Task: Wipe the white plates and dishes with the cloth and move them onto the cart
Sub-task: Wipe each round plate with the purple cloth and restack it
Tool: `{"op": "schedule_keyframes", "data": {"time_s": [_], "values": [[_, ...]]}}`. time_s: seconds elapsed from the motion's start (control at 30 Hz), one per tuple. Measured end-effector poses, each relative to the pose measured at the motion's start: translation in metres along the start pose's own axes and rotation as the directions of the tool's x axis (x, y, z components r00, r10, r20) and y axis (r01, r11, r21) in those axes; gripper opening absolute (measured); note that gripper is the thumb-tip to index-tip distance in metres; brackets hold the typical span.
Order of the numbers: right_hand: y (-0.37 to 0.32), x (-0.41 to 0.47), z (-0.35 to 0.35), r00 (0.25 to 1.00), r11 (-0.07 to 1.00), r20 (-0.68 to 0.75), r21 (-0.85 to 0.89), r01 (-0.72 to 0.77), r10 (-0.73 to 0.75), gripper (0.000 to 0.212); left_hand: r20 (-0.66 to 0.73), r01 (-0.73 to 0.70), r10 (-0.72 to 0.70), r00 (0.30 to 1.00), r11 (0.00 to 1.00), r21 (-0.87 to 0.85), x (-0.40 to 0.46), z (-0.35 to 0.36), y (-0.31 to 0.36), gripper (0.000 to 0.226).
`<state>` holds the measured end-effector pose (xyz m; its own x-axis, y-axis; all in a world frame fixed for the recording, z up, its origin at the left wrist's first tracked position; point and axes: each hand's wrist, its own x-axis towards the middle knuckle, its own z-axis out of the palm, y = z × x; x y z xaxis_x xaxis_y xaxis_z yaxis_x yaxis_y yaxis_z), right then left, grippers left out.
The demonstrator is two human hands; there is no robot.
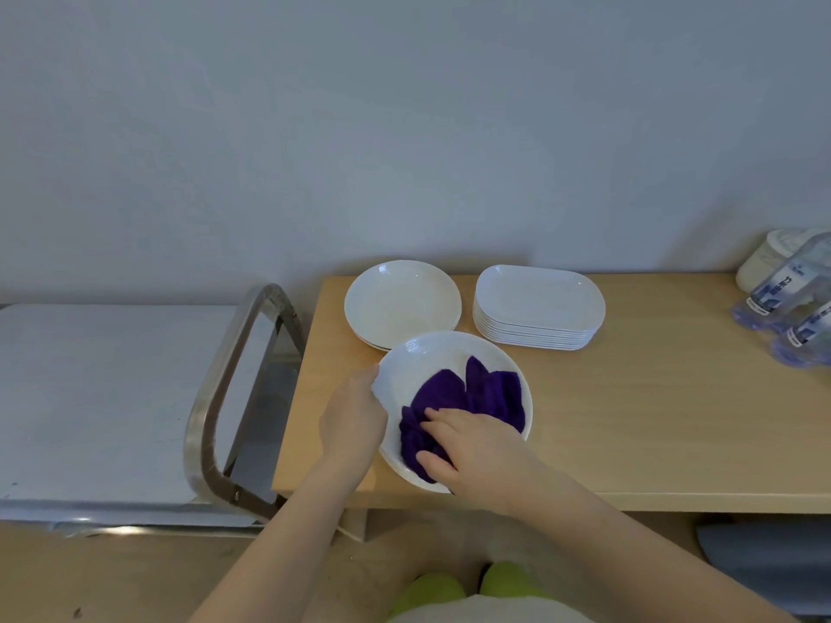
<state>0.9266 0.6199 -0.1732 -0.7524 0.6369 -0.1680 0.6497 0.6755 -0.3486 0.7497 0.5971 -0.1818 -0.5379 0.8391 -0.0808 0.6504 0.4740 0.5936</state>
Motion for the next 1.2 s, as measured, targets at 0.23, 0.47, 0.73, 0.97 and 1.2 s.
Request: {"op": "schedule_keyframes", "data": {"time_s": [0.23,0.47,0.73,0.97,1.2], "values": [[0.033,-0.013,-0.019,0.997,0.97,-0.022,-0.228,-0.079,0.076,0.06,0.005,-0.179,0.18,0.984,0.97,0.163,-0.011,0.007,-0.004,0.05],[0.054,0.007,-0.026,0.966,0.911,-0.085,-0.323,-0.257,0.243,0.068,0.012,-0.156,0.156,0.988,0.975,0.161,-0.008,0.007,-0.008,0.048],[0.043,0.051,-0.019,0.938,0.896,-0.133,-0.278,-0.346,0.32,0.065,0.01,-0.131,0.131,0.991,0.991,0.009,-0.008,0.005,-0.009,0.043],[0.021,0.077,-0.01,0.956,0.937,-0.156,-0.211,-0.278,0.249,0.061,0.018,-0.071,0.072,0.997,0.997,-0.014,-0.001,0.008,-0.012,0.043],[0.017,0.083,0.0,0.99,0.968,-0.127,-0.238,-0.082,0.053,0.059,0.003,-0.07,0.07,0.998,0.998,0.004,-0.002,0.008,-0.012,0.044]]}}
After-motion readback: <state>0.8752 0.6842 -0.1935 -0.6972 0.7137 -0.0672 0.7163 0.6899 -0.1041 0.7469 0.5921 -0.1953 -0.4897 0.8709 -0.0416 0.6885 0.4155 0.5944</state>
